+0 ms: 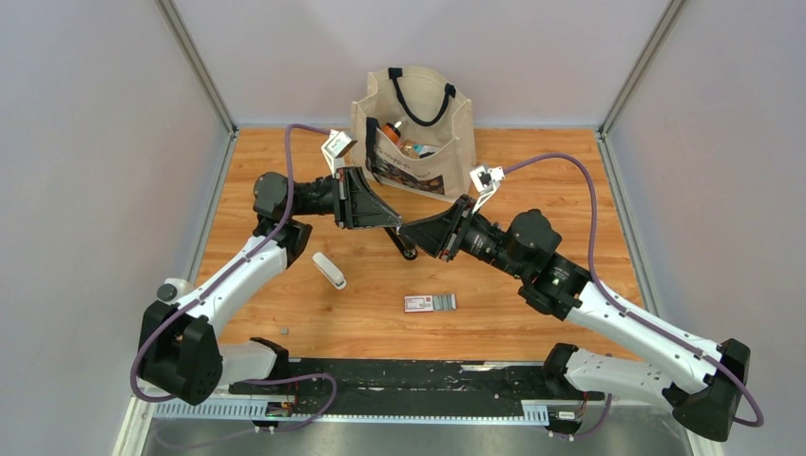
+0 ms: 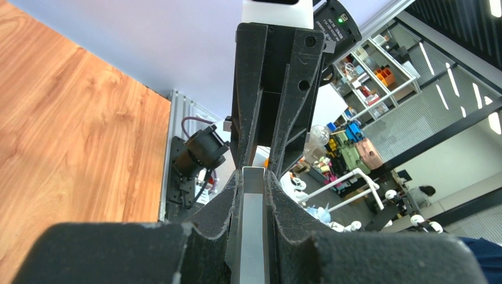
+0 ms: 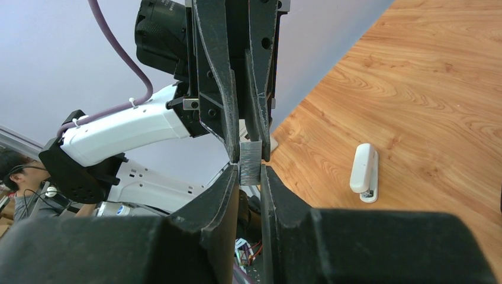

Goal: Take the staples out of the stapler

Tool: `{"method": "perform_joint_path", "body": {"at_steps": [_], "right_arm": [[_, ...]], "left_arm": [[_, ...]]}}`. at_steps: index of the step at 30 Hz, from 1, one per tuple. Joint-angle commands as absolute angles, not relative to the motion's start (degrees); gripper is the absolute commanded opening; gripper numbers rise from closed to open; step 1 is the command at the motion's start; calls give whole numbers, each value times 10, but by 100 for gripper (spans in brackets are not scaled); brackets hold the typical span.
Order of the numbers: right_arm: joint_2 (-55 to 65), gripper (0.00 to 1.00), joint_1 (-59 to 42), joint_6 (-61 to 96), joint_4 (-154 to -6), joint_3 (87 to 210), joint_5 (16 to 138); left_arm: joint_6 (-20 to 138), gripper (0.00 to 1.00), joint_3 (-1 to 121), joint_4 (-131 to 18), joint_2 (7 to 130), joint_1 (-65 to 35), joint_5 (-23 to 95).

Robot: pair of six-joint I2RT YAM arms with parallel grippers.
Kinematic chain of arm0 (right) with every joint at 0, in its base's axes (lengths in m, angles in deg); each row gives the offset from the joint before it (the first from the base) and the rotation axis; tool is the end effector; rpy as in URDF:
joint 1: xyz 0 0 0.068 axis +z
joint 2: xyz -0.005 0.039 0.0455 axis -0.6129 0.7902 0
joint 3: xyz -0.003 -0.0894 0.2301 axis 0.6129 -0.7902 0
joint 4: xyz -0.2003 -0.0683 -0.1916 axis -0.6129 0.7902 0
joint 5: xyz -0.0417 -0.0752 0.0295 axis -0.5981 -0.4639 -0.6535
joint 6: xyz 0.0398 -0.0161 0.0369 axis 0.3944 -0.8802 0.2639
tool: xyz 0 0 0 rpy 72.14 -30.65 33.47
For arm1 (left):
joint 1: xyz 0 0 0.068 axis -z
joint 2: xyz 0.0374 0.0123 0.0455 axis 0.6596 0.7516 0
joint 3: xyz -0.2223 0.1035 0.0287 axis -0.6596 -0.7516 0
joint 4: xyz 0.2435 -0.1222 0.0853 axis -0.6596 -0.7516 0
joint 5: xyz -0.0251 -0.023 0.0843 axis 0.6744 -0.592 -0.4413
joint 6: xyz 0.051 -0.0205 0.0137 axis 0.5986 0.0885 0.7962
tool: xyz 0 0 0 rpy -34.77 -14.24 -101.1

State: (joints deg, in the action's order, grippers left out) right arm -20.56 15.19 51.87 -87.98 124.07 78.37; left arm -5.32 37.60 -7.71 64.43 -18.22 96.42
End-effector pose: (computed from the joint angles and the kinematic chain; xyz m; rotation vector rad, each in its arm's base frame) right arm 0.1593 0.2214 0.3561 -0.3107 1.6629 1.3981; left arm 0.2569 -0.1495 0.3385 0.6851 1.6146 -1.9868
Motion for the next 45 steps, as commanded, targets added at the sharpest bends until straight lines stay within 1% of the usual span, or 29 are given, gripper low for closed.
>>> {"method": "perform_joint_path", "body": {"at_steps": [1,2,4,14,16,17,18,19,20,22,23,25,26,28,31,32,33,34,35,36,37,38,39,40,42,43,45], "right_arm": [[-215,20,151,522,-905,1240,797],[-214,17,152,521,-905,1240,796],[-215,16,152,522,-907,1241,794],[-190,19,152,528,-920,1249,807],[-188,17,152,528,-922,1250,808],[-188,14,152,528,-922,1250,808],[-189,13,152,528,-920,1249,805],[-191,11,152,528,-919,1248,804],[-192,10,152,526,-917,1247,802],[-197,8,152,524,-904,1247,794],[-199,6,152,522,-898,1244,790],[-207,6,152,519,-883,1241,782],[-208,6,152,517,-875,1240,779],[-219,6,152,512,-847,1233,769],[-238,6,152,503,-809,1218,751],[-243,6,152,500,-807,1213,746],[-247,6,152,497,-768,1212,736],[-251,6,152,493,-754,1207,730],[-256,6,152,485,-740,1206,715],[-256,6,151,480,-703,1207,706],[-253,7,152,478,-680,1211,697],[-242,7,152,473,-657,1213,666],[-235,7,152,474,-616,1215,656],[-227,6,153,471,-599,1217,649],[-200,5,154,475,-560,1212,625],[-188,2,155,477,-552,1210,620],[-158,0,156,485,-534,1203,599]], "left_arm": [[-35,3,383,-78,628,-183,961],[-36,3,383,-77,627,-183,961],[-35,3,382,-79,625,-183,961],[-34,3,377,-86,616,-183,959],[-34,3,378,-86,616,-183,961],[-32,4,376,-86,616,-183,961],[-33,7,377,-87,617,-183,962],[-32,12,377,-87,618,-182,963],[-29,23,379,-89,618,-182,963],[-20,31,381,-104,616,-183,962],[-15,43,382,-109,615,-183,962],[-2,57,387,-128,613,-183,964],[1,68,393,-136,615,-184,965],[16,72,402,-160,613,-187,967],[51,73,425,-203,611,-192,969],[72,74,433,-229,609,-196,969],[101,74,442,-320,608,-197,966],[199,74,468,-392,600,-199,960],[274,75,488,-483,596,-201,930],[358,75,511,-687,593,-201,908],[495,75,550,-762,592,-200,884],[535,76,561,-814,594,-198,826],[562,76,568,-885,596,-199,803],[617,77,580,-918,602,-199,786],[654,77,581,-978,606,-199,742],[688,77,576,-993,605,-199,724],[708,78,569,-1025,601,-199,684]]}}
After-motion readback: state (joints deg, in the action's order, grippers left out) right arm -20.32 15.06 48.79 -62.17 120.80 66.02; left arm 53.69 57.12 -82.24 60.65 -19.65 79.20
